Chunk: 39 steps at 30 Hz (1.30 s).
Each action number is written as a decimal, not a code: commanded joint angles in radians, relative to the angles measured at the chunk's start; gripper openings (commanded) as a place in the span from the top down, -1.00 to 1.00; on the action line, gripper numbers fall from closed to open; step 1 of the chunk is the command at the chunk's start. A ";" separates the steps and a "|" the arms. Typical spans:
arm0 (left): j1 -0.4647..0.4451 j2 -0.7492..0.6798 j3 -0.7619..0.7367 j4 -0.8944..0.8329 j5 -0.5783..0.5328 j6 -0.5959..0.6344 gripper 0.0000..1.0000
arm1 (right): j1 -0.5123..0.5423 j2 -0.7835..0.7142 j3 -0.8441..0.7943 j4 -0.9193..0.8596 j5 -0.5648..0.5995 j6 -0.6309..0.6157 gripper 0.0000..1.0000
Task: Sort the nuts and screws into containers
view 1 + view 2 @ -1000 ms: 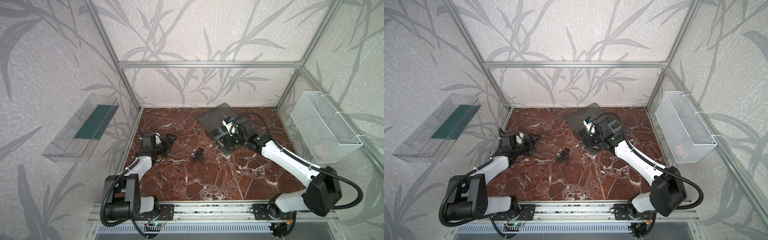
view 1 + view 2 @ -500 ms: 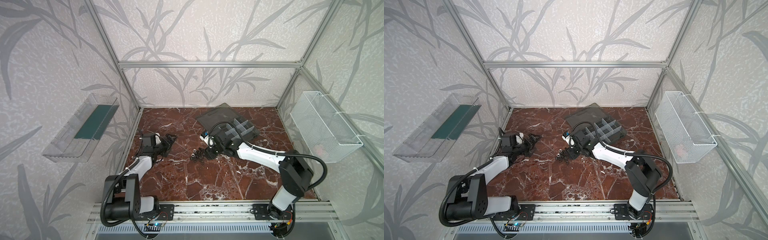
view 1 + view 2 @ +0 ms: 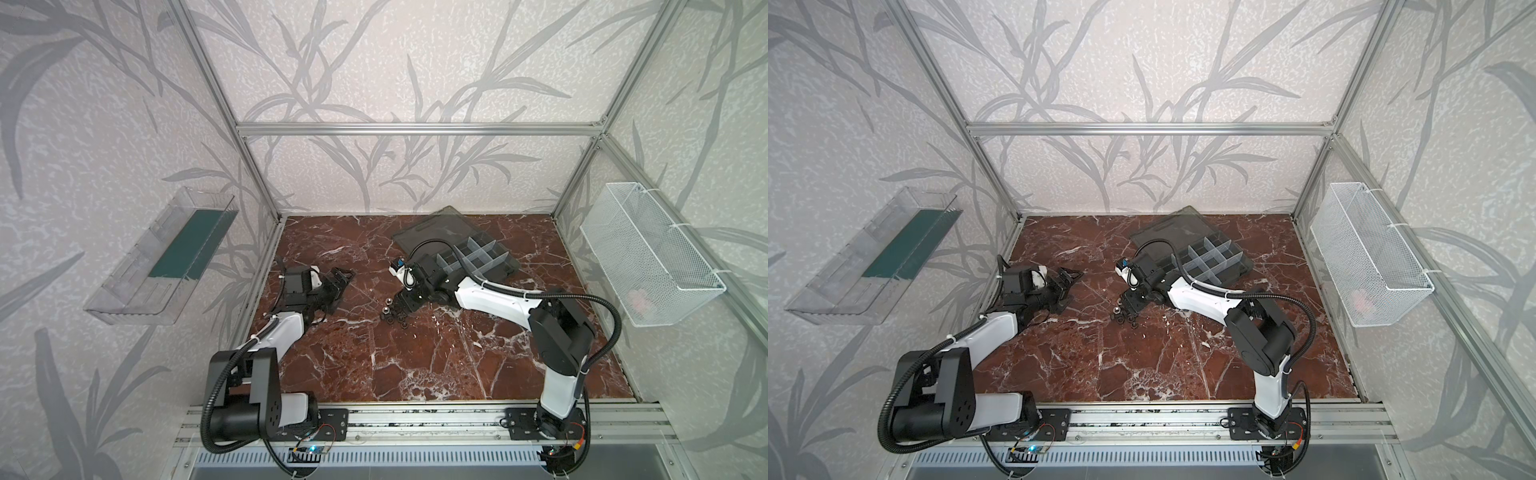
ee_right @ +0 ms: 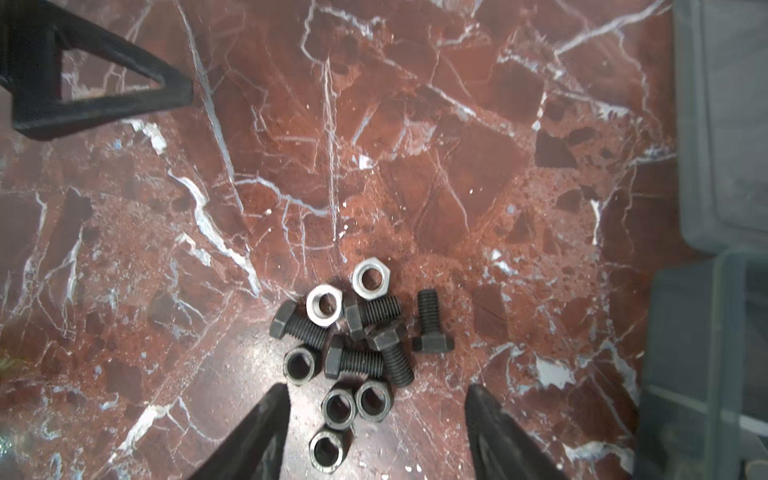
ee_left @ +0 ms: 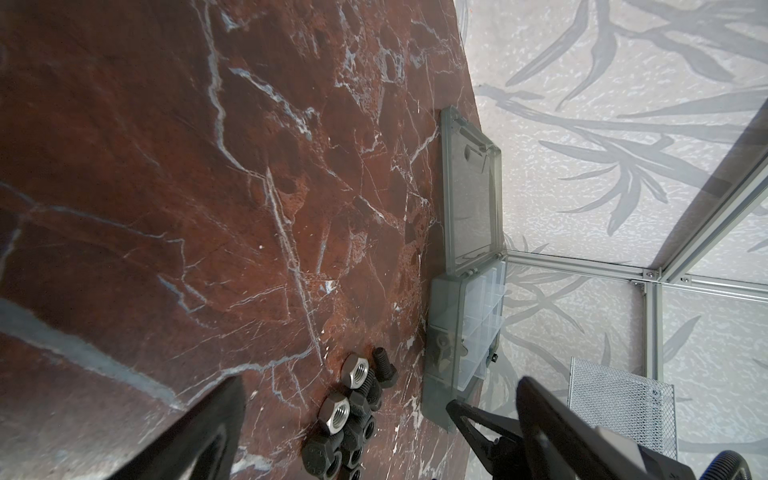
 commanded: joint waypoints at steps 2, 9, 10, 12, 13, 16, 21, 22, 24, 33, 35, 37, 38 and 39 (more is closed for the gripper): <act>0.005 0.005 0.012 0.005 0.010 -0.001 -0.99 | 0.002 -0.002 -0.008 -0.055 -0.026 -0.003 -0.36; 0.005 0.006 0.009 0.011 0.012 -0.004 -0.99 | 0.013 -0.037 -0.080 -0.081 -0.020 0.000 -0.36; 0.005 0.005 0.010 0.011 0.012 -0.003 -0.99 | 0.013 -0.038 -0.085 -0.092 -0.022 0.001 -0.36; 0.005 0.005 0.011 0.009 0.012 -0.004 -0.99 | 0.017 -0.038 -0.098 -0.099 -0.029 0.000 -0.35; 0.005 0.005 0.011 0.009 0.012 -0.004 -0.99 | 0.021 -0.038 -0.101 -0.102 -0.030 -0.002 -0.35; 0.004 0.005 0.010 0.008 0.011 -0.003 -0.99 | 0.033 -0.037 -0.100 -0.118 -0.032 -0.016 -0.35; 0.005 0.002 0.008 0.008 0.012 -0.003 -0.99 | 0.046 -0.013 -0.096 -0.117 -0.050 -0.017 -0.33; 0.005 0.000 0.006 0.008 0.010 -0.003 -0.99 | 0.051 -0.003 -0.097 -0.114 -0.052 -0.012 -0.32; 0.004 -0.002 0.006 0.006 0.009 -0.003 -0.99 | 0.059 0.009 -0.095 -0.106 -0.052 -0.009 -0.32; 0.005 -0.002 0.011 0.000 0.006 0.000 -0.99 | 0.084 0.065 -0.075 -0.105 -0.040 -0.005 -0.25; 0.004 -0.002 0.011 -0.001 0.007 -0.001 -0.99 | 0.083 0.076 -0.071 -0.105 -0.039 -0.006 -0.24; 0.005 -0.004 0.010 -0.003 0.005 0.002 -0.99 | 0.085 0.084 -0.069 -0.105 -0.036 -0.005 -0.23; 0.005 -0.003 0.009 -0.003 0.006 0.002 -0.99 | 0.085 0.087 -0.068 -0.105 -0.035 -0.005 -0.23; 0.006 -0.004 0.009 -0.004 0.003 0.001 -0.99 | 0.085 0.089 -0.067 -0.105 -0.034 -0.006 -0.23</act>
